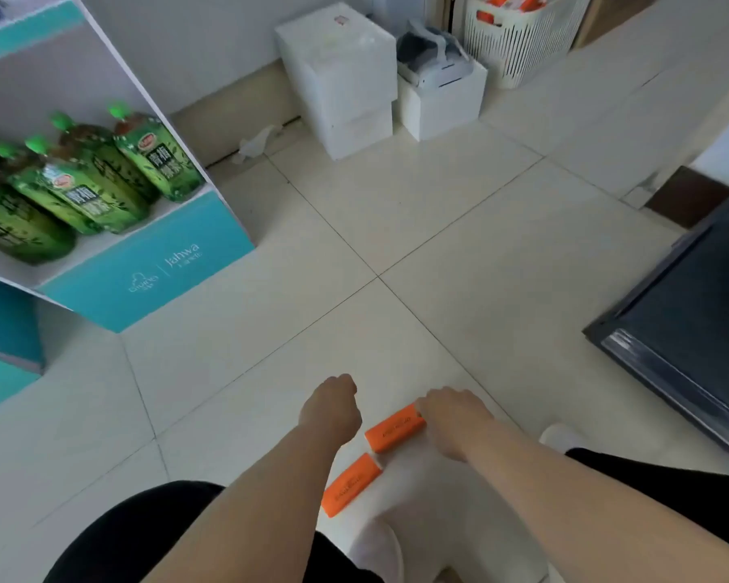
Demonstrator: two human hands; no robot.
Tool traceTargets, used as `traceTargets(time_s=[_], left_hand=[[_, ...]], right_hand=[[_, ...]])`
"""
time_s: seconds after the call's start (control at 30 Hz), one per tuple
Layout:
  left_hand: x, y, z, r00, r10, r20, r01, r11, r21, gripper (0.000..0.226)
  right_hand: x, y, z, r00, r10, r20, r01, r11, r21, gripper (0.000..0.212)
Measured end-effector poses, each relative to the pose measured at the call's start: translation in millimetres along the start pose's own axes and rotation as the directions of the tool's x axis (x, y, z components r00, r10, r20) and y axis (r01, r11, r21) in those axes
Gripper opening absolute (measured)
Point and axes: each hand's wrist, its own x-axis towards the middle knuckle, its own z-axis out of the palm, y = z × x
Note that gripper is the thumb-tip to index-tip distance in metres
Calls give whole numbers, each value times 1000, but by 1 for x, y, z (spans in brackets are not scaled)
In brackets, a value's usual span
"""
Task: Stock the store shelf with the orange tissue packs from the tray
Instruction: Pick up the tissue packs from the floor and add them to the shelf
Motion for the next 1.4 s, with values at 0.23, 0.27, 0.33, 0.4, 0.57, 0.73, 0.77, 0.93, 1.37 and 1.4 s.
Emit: traceTargets(time_s=[0.23,0.27,0.33,0.4,0.57,0.73,0.77,0.93,1.37,1.4], left_hand=[[20,-14,31,990,-108,89,105,994,41,38],[24,-14,33,991,-100,86,97,994,46,37],[28,-14,36,992,-89,90,84,995,56,35],[31,-15,39,991,-83,105,76,995,64,35],[34,-21,48,987,-55,152,44,996,75,40],[35,-26,57,945,-104,310,49,982,181,46],[34,-25,62,933,-120,338,40,971,235,46],[31,-15,91,930,-164,328,-32,855,518,54],[38,52,64,999,-6,45,-3,978,210,37],[35,63,50,999,37,22,-40,984,174,35]], right_hand=[[46,-23,36,998,-69,0,69,997,-27,48],[52,-28,39,996,-83,15,84,996,-38,53],[59,-37,44,992,-108,61,111,992,-52,63],[65,-41,50,990,-111,92,116,992,-50,64],[65,-25,67,999,-35,32,38,996,-85,37],[53,-8,71,992,112,-62,-110,993,33,37],[51,-7,71,987,136,-84,-131,990,60,38],[38,7,81,978,174,-114,-153,973,176,37],[-11,56,63,925,345,-159,-265,885,382,46],[-20,60,55,914,365,-178,-276,880,386,43]])
